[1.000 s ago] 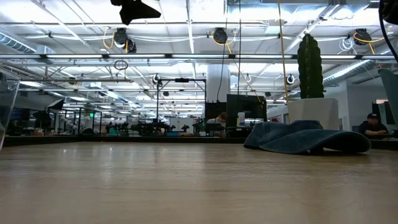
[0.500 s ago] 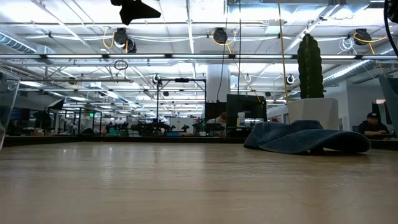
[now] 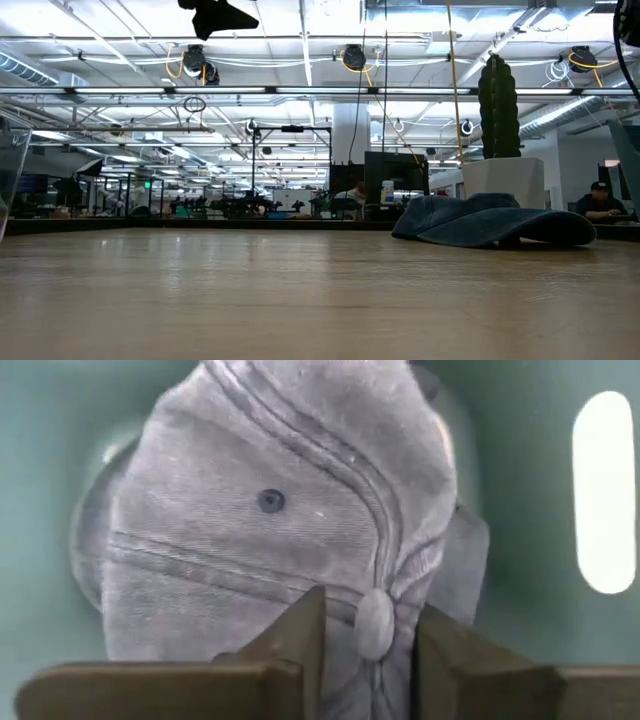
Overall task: Pick & Place hat
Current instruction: Put the left blue cap into the blue bin, then put the blue cap into the blue bin
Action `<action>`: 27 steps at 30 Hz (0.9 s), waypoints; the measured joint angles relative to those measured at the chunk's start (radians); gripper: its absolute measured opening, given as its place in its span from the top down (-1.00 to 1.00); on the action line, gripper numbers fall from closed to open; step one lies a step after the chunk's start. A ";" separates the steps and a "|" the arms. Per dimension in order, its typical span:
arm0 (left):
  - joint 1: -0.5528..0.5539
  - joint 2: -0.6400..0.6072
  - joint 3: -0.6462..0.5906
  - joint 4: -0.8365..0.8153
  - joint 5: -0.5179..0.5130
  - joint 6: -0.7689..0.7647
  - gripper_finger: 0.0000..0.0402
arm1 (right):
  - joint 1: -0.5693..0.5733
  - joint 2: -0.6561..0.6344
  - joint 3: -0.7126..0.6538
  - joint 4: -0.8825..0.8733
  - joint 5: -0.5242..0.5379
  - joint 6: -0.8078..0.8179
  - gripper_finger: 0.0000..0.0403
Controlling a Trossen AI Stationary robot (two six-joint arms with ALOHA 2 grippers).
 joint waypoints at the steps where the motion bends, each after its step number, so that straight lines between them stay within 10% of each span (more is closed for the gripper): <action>1: 0.000 0.000 0.000 0.000 0.000 0.000 -0.40 | 0.000 -0.016 0.000 0.000 0.001 0.001 0.53; 20: 0.000 0.000 0.000 0.000 0.000 0.000 -0.40 | 0.000 -0.348 0.000 -0.030 0.256 -0.025 0.40; 27: 0.000 0.000 0.000 0.000 0.000 0.000 -0.40 | 0.000 -0.372 0.000 0.429 0.462 -0.568 0.41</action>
